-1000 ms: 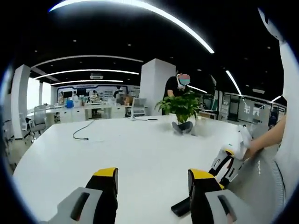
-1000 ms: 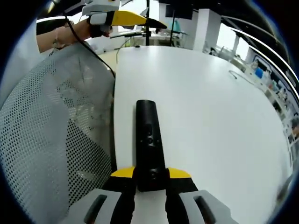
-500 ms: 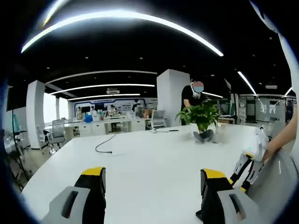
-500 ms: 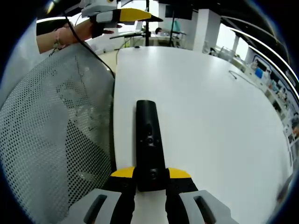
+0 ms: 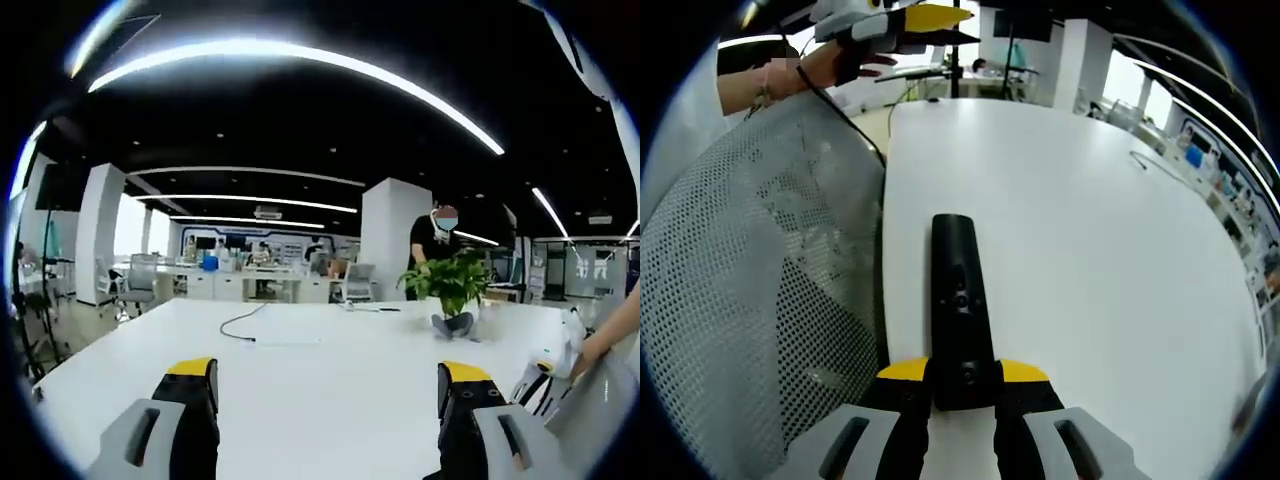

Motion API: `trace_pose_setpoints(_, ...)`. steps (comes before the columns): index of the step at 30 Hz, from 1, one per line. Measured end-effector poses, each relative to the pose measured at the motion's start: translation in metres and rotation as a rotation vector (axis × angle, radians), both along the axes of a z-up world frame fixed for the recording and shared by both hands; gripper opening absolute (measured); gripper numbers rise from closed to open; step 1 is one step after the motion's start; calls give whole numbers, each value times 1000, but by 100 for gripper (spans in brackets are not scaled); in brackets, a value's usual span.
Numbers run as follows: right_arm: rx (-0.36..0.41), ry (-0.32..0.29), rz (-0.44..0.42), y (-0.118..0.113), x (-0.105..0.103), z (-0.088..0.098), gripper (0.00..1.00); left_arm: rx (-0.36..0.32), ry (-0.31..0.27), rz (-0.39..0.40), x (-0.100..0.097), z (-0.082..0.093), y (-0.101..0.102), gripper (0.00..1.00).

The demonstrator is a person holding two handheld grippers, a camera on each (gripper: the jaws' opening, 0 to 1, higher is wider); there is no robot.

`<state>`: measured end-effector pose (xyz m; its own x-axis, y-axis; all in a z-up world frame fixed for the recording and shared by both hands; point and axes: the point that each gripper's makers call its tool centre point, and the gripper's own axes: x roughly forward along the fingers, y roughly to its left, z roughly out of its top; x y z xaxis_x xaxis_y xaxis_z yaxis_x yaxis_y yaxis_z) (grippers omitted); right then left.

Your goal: Press the specified remote control buttons in sequence, fully releasing each button before pressing the next.

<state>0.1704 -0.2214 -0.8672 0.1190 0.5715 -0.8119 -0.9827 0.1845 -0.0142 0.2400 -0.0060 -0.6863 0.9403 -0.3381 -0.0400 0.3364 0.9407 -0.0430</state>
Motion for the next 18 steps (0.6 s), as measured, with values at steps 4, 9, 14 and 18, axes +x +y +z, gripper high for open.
trace_pose_setpoints(4,-10,0,9,0,0,0,21,38,18,-22,-1,-5,-7,94)
trace_pose_setpoints(9,-31,0,24,0,0,0,21,57,27,-50,-3,-7,-14,93)
trace_pose_setpoints(14,-54,-25,50,2,1,1,21,62,33,-67,-3,-7,-17,92)
trace_pose_setpoints(18,-56,-21,49,4,7,2,21,51,36,-68,-3,-7,-17,92)
